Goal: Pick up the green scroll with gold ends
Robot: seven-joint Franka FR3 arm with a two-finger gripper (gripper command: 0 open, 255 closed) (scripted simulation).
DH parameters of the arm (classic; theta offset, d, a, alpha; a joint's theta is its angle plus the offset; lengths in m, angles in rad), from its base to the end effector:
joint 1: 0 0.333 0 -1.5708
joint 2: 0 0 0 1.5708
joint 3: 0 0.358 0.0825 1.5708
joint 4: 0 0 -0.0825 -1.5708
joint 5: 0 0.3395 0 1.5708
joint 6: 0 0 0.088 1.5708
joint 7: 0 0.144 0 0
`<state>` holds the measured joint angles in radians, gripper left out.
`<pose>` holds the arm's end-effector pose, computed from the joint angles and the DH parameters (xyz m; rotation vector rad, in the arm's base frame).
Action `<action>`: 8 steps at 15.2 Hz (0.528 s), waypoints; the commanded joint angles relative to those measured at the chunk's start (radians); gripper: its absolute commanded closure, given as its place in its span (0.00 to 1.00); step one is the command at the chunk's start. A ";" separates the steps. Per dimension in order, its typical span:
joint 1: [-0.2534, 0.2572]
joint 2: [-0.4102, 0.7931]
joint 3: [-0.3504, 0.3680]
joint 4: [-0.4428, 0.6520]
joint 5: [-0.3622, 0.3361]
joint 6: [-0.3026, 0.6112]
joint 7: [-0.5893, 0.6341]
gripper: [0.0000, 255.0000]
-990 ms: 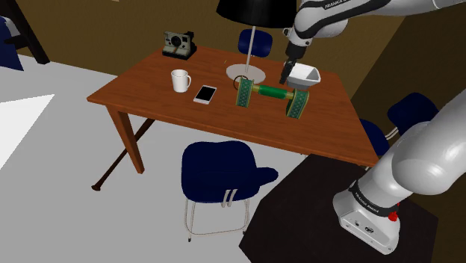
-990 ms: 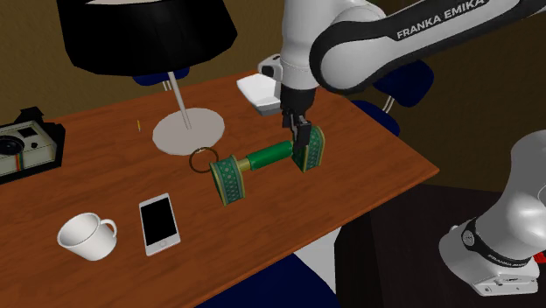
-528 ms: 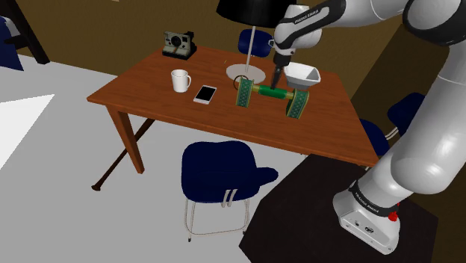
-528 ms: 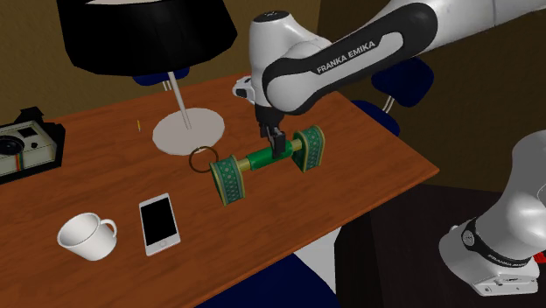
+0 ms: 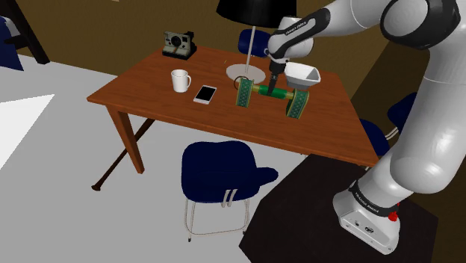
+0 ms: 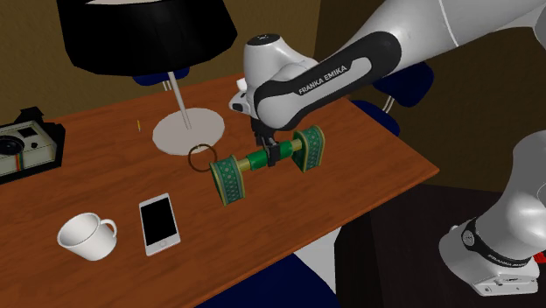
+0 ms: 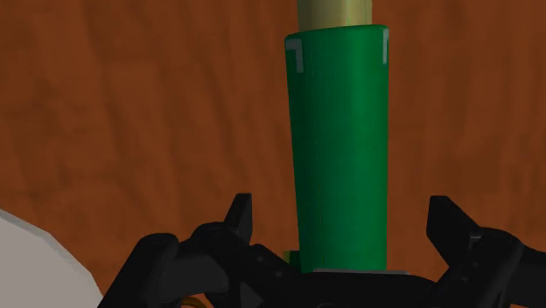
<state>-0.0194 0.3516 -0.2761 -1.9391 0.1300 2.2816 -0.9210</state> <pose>0.5762 -0.1575 0.3411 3.0202 0.8640 0.0135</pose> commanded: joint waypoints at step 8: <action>0.000 0.011 0.002 -0.007 0.004 0.017 -0.002 1.00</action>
<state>-0.0197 0.3609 -0.2738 -1.9454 0.1339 2.2977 -0.9228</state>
